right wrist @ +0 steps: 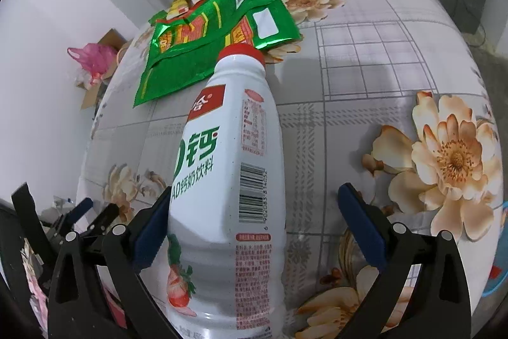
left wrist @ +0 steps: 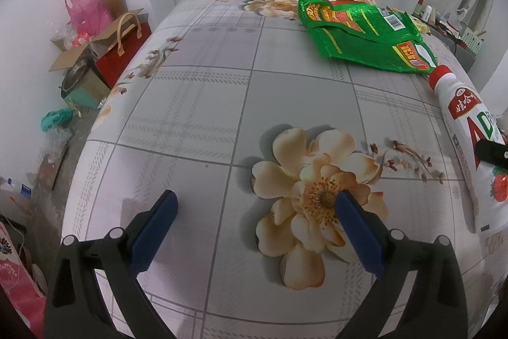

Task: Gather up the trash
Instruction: 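Close the right tool on the white AD milk bottle and hold it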

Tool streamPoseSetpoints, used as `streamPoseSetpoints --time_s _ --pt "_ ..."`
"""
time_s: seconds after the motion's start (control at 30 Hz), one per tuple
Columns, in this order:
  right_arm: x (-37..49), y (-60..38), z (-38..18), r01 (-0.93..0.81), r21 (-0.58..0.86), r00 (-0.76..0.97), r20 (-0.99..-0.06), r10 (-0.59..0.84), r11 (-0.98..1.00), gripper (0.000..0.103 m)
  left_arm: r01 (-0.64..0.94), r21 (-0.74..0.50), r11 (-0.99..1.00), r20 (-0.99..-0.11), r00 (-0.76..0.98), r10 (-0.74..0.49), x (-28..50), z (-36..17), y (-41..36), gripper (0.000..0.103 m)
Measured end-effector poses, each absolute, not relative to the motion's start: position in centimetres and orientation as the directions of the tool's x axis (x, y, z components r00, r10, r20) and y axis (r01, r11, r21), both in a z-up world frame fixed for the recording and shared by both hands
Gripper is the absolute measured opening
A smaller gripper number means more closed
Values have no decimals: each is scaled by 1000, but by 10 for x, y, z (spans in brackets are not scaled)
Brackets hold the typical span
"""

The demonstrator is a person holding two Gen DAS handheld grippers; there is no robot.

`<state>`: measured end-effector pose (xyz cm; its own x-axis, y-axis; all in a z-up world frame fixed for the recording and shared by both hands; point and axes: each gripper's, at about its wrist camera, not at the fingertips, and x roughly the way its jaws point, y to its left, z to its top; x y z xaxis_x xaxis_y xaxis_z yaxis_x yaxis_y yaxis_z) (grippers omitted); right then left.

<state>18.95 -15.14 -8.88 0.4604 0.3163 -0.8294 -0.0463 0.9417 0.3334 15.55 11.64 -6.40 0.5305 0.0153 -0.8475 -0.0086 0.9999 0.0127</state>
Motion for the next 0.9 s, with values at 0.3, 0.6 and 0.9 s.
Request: streamPoseSetpoints --time_s 0.3,0.6,0.9 --pt "183 -158 -90 -71 363 482 -803 350 929 96 -10 12 1000 -848 530 15 155 -64 116 97" --pt "179 -156 -89 -99 359 491 -793 360 928 96 -3 9 1000 -850 526 10 151 -65 113 97" --pt "183 -160 -82 -104 374 475 -795 376 922 94 14 9 1000 -848 530 0 149 -64 110 97"
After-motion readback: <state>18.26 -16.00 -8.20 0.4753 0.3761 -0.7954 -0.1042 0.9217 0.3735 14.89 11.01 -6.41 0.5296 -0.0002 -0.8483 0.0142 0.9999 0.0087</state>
